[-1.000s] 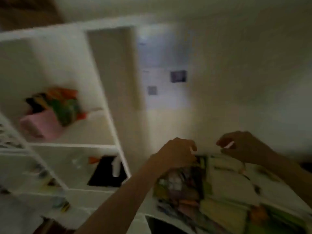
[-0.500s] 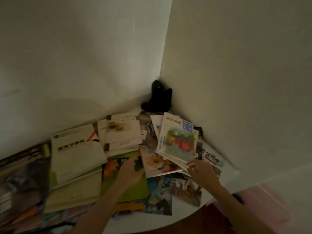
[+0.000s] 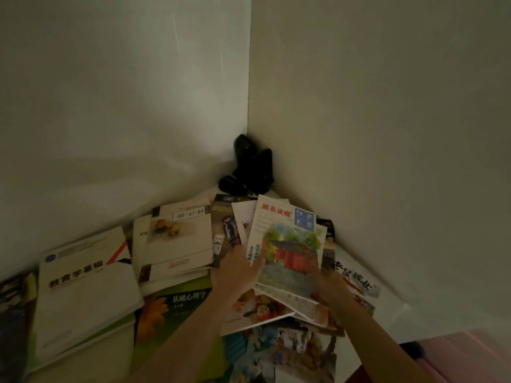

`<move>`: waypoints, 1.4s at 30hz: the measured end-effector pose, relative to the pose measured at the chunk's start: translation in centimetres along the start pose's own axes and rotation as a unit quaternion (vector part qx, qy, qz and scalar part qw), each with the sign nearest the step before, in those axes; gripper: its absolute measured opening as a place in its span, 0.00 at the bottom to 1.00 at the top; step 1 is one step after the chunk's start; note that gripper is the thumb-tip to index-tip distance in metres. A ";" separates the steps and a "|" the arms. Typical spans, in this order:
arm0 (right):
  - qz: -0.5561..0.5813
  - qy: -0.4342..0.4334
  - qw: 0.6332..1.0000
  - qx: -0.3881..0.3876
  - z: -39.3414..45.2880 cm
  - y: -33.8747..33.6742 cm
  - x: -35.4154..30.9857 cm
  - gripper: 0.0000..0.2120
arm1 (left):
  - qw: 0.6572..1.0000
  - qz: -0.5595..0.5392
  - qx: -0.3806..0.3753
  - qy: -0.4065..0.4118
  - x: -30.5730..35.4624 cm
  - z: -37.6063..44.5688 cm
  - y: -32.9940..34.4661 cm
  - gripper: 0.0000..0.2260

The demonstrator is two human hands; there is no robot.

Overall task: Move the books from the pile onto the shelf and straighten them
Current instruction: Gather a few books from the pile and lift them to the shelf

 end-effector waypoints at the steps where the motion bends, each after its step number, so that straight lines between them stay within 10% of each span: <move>1: 0.020 0.005 1.000 0.000 0.7 -0.1 0.3 0.22 | 0.999 0.034 0.008 -0.020 -0.2 0.6 0.2 0.27; 5: 0.070 -0.023 0.997 0.011 1.9 0.1 0.8 0.13 | 0.993 0.108 0.037 -0.043 0.0 1.4 1.0 0.31; 10: 0.138 -0.051 0.989 -0.032 2.3 -0.6 1.6 0.34 | 0.995 0.090 0.034 0.002 1.1 0.8 1.8 0.27; 13: 0.229 -0.035 0.970 -0.070 1.3 -0.7 2.5 0.17 | 0.997 0.067 -0.007 0.022 1.2 0.6 3.1 0.26; 20: 0.008 -0.226 0.974 0.014 -1.0 -2.9 -4.9 0.18 | 0.997 -0.066 -0.012 -0.046 -1.2 0.5 2.4 0.18; 26: -0.075 -0.189 0.979 -0.031 4.0 -2.4 -8.3 0.30 | 0.994 -0.086 -0.029 -0.052 -0.6 2.4 2.3 0.19; 31: -0.062 -0.134 0.989 -0.009 5.0 -2.0 -4.3 0.22 | 0.929 -0.362 -0.032 -0.067 -0.4 4.1 3.2 0.26; 42: -0.103 -0.240 0.965 -0.019 -1.3 4.6 -14.6 0.21 | 0.919 -0.384 0.020 0.081 -3.5 0.3 -6.3 0.20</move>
Point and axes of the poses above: each hand's wrist, its own z-axis towards the middle knuckle, its own y-axis out of the palm, x = y × z, the point moved 7 cm from there along z, towards the middle knuckle, and after that the axes turned 15 degrees about -x, right-handed, at the moved point
